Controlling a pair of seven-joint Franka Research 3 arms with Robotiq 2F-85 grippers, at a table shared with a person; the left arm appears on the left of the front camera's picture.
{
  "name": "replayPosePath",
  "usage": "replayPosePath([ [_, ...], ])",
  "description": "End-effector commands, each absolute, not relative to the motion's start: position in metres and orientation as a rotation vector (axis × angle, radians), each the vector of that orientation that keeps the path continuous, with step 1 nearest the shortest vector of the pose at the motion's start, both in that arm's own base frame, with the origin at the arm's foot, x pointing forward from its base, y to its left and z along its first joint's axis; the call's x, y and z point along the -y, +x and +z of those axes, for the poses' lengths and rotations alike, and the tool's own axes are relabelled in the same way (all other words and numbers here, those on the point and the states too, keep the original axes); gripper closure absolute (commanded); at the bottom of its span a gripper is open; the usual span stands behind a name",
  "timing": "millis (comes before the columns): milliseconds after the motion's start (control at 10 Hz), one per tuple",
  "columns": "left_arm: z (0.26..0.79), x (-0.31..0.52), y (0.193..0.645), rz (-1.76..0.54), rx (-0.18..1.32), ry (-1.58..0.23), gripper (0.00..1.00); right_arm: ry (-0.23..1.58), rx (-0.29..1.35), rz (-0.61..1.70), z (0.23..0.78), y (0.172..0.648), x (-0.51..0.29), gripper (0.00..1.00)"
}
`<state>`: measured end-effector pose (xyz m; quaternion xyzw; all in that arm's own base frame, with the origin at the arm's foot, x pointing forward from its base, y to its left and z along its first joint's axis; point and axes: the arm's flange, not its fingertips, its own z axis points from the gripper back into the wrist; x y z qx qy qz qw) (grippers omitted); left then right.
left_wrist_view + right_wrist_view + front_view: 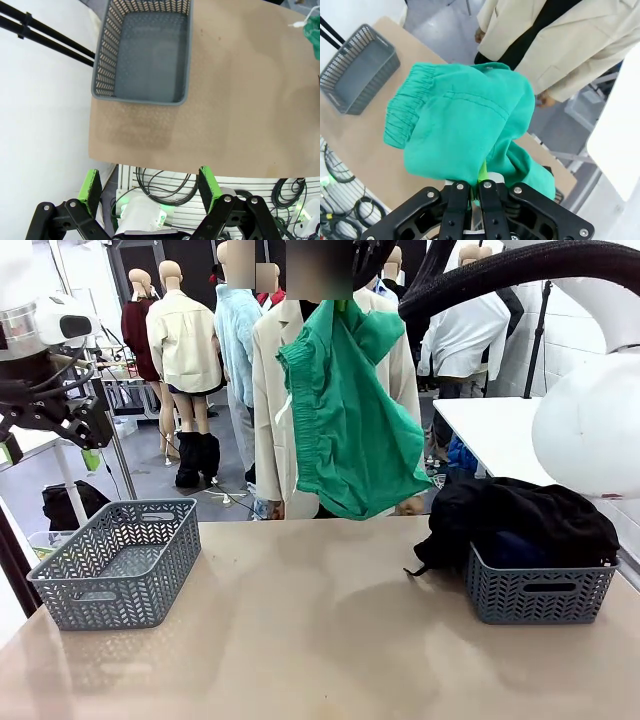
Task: Sort the tops and bottoms.
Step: Sort the clothes according to human instructions.
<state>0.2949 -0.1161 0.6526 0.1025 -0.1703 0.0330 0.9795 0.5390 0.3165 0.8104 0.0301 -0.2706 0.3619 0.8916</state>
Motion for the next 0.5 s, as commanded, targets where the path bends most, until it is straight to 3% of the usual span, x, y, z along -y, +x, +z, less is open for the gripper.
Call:
replayPosePath([
  [0,0.6549,0.1149,0.2953,0.068,0.33,0.191,0.0,0.064,0.562,0.77,0.8091,0.5414,-0.3154,1.0],
  [400,0.6549,0.1149,0.2953,0.068,0.33,0.191,0.0,0.064,0.562,0.77,0.8091,0.5414,-0.3154,1.0],
])
